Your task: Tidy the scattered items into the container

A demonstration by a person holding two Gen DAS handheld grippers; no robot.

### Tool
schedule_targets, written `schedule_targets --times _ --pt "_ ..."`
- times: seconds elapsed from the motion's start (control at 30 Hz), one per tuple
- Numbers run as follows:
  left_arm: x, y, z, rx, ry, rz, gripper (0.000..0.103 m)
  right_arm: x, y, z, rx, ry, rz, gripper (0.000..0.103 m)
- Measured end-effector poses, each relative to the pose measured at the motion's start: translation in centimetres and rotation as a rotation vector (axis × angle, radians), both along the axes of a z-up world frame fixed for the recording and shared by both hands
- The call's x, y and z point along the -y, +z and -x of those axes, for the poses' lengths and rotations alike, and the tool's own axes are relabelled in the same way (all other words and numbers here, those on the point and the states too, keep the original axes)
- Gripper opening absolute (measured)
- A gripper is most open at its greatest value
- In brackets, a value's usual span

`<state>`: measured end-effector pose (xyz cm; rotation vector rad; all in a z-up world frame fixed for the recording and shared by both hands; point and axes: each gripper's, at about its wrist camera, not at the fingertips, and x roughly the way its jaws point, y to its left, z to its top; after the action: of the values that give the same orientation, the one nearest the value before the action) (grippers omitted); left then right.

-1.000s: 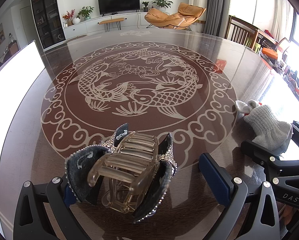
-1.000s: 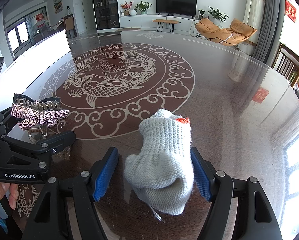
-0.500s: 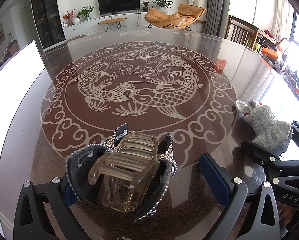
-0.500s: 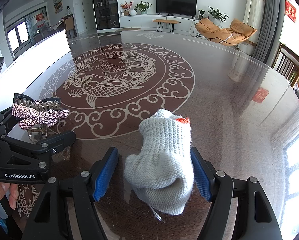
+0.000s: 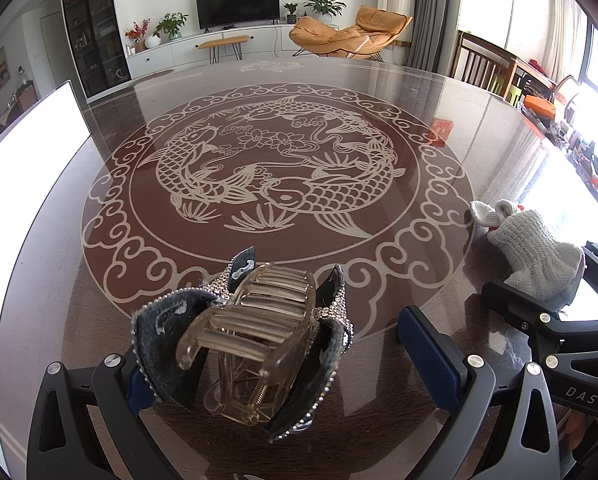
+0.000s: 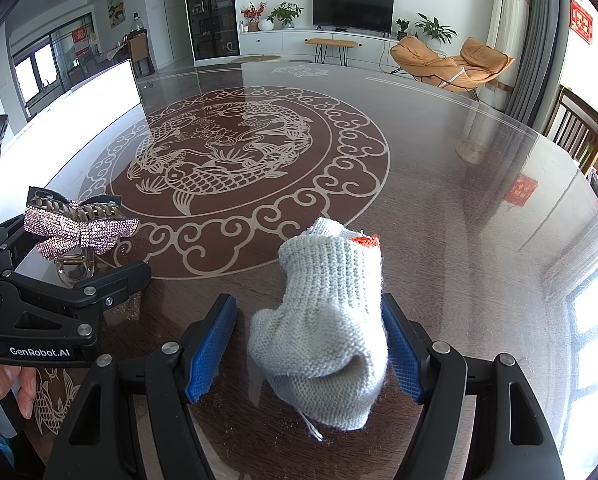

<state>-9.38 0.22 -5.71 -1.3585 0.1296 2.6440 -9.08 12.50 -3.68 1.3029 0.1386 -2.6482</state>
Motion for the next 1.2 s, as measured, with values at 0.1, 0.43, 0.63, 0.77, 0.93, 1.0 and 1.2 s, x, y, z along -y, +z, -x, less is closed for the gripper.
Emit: schedule_targets --times 0.1,0.43,0.63,0.77,0.93,1.0,1.2 --pt "-0.04 0.01 -0.02 0.000 0.000 -0.001 0.103 0.00 0.00 0.00 0.000 0.000 0.000 0.072" --pt "0.02 -0.01 0.00 0.000 0.000 0.000 0.103 0.00 0.01 0.01 0.000 0.000 0.000 0.072" --pt "0.01 0.00 -0.02 0.000 0.000 -0.001 0.103 0.01 0.01 0.01 0.000 0.000 -0.001 0.072" --pt "0.03 -0.01 -0.01 0.000 0.000 0.000 0.103 0.01 0.01 0.01 0.000 0.000 0.000 0.072" --pt "0.25 0.00 0.12 0.001 0.004 -0.002 0.103 0.01 0.02 0.01 0.000 0.000 -0.001 0.072" --pt "0.31 -0.03 0.15 0.002 0.005 -0.006 0.103 -0.05 -0.01 0.01 0.001 0.000 0.003 0.072" --pt "0.94 0.68 -0.54 -0.038 -0.011 -0.039 0.045 -0.84 0.68 -0.18 -0.004 -0.035 0.026 0.034"
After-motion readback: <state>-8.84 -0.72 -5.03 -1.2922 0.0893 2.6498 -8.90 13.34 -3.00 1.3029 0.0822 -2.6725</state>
